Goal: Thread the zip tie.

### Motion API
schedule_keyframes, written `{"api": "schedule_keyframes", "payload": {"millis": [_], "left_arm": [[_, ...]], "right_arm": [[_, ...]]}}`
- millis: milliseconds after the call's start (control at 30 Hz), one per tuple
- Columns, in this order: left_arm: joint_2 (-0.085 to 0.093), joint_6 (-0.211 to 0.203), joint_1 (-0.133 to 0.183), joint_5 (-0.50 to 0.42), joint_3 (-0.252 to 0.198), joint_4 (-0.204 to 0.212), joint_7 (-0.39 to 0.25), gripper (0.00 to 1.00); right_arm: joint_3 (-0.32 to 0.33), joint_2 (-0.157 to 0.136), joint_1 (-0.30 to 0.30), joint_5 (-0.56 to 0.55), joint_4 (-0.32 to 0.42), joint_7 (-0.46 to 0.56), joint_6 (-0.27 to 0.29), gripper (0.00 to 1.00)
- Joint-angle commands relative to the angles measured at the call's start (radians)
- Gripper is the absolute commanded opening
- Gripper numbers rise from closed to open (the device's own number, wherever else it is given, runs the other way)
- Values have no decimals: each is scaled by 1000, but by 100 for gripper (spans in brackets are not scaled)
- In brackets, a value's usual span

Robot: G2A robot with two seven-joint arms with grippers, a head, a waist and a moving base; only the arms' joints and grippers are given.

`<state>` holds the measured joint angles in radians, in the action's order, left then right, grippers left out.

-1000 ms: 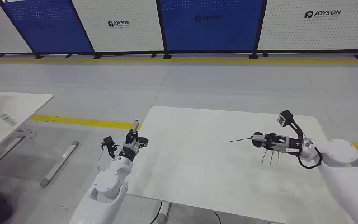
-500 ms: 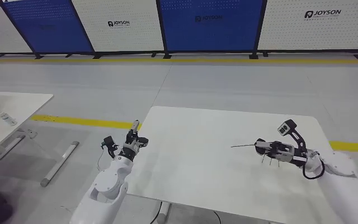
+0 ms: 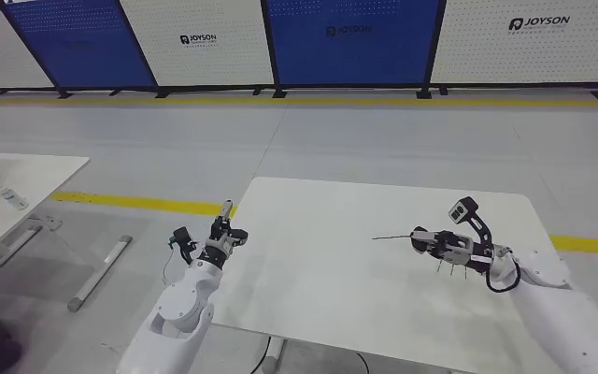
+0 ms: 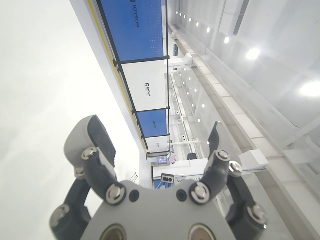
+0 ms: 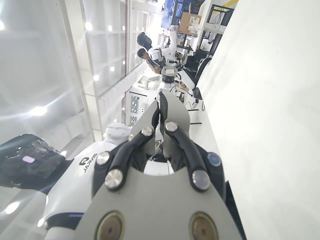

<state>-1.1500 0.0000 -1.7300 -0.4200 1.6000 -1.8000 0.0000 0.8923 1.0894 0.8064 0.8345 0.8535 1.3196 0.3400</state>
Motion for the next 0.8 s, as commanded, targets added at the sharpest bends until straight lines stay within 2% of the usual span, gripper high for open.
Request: {"api": "schedule_keyframes", "payload": {"millis": [0,100,167,267,367,500,567,600,767], "left_arm": [[0,0,0,0,0,0,0,100],[-1,-4,6,-4,3,-9,-6,100],[-2,-8,7,11,2,-29,-6,100],[-3,1,2,66,-30,-73,-27,100],[-5,20,12,154,-90,-105,-43,100],[-13,36,51,229,-187,-106,-33,100],[-19,42,74,228,-223,-91,-17,100],[-22,49,85,222,-230,-82,9,100],[-22,49,85,222,-230,-82,9,100]], "right_arm": [[0,0,0,0,0,0,0,0],[0,0,0,0,0,0,0,0],[0,0,0,0,0,0,0,0],[0,0,0,0,0,0,0,0],[0,0,0,0,0,0,0,0],[0,0,0,0,0,0,0,0],[0,0,0,0,0,0,0,0],[0,0,0,0,0,0,0,0],[0,0,0,0,0,0,0,0]]}}
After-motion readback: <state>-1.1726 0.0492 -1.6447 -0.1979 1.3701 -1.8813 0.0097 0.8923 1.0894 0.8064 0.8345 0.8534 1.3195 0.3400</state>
